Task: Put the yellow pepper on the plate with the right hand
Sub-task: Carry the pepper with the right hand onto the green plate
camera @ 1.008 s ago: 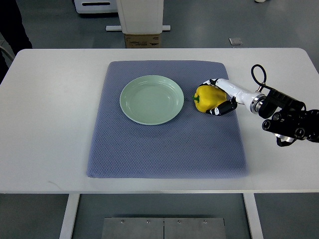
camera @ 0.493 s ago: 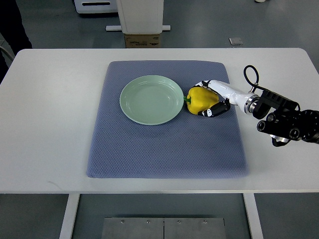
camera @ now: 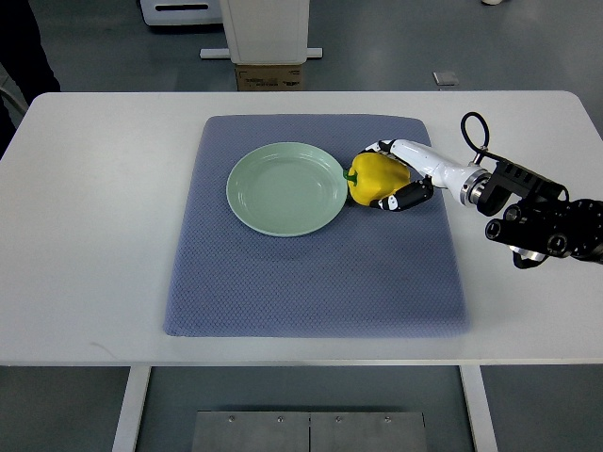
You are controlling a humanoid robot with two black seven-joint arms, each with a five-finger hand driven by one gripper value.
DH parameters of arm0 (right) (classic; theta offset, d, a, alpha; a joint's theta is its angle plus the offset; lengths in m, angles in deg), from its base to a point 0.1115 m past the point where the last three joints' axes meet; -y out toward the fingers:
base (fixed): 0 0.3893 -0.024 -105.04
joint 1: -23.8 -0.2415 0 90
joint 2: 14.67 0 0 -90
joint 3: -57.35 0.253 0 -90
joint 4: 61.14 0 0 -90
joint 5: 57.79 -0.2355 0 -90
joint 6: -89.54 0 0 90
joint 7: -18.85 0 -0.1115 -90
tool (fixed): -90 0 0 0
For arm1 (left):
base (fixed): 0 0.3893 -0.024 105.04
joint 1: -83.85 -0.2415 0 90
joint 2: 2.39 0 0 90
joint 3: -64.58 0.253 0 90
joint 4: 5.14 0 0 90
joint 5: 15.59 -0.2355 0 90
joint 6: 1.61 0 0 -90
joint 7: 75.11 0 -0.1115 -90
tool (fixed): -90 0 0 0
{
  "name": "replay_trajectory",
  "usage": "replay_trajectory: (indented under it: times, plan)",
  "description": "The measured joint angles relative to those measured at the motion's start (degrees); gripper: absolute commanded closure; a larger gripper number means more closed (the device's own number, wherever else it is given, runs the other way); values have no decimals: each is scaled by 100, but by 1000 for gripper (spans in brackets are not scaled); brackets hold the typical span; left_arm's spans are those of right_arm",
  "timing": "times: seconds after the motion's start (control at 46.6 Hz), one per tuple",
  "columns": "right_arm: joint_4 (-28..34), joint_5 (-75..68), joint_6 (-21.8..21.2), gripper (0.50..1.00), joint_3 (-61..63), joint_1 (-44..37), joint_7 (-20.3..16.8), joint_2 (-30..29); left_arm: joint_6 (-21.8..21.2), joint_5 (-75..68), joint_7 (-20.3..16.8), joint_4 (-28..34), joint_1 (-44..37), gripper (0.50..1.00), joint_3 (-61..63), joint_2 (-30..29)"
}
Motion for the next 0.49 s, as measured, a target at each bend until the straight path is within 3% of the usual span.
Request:
replay_trajectory:
  times: [0.493]
  plan:
    - [-40, -134, -12, 1000, 58, -241, -76, -1007, -2, 3, 1, 1, -5, 500, 2, 0]
